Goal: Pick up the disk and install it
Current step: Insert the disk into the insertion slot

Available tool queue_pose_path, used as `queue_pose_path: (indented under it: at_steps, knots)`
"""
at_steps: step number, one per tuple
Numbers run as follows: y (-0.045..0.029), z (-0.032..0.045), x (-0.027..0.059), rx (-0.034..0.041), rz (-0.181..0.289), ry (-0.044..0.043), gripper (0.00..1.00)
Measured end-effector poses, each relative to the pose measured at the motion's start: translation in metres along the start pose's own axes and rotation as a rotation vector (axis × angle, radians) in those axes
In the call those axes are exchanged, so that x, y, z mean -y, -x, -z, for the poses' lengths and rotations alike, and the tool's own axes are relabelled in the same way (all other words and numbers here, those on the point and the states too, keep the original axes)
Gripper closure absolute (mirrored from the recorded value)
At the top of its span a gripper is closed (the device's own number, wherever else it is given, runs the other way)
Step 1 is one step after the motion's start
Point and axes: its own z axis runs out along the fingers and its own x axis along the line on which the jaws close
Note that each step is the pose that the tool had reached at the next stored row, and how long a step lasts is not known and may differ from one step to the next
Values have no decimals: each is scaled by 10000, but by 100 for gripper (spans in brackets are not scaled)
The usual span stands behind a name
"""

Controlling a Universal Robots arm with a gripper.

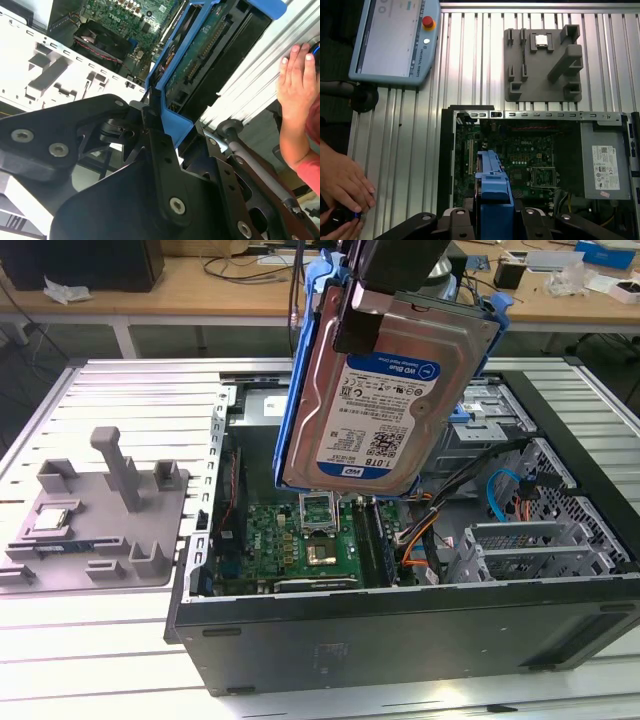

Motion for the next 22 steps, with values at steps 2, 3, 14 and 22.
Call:
queue_pose_path:
  at_steps: [2,3,14,22]
  knots:
    - [0,0,0,-1,-1,-34,63]
    - [0,1,0,-5,-1,-120,63]
    - [0,-3,-3,-95,406,-1008,63]
    - [-1,5,46,-170,672,-1482,63]
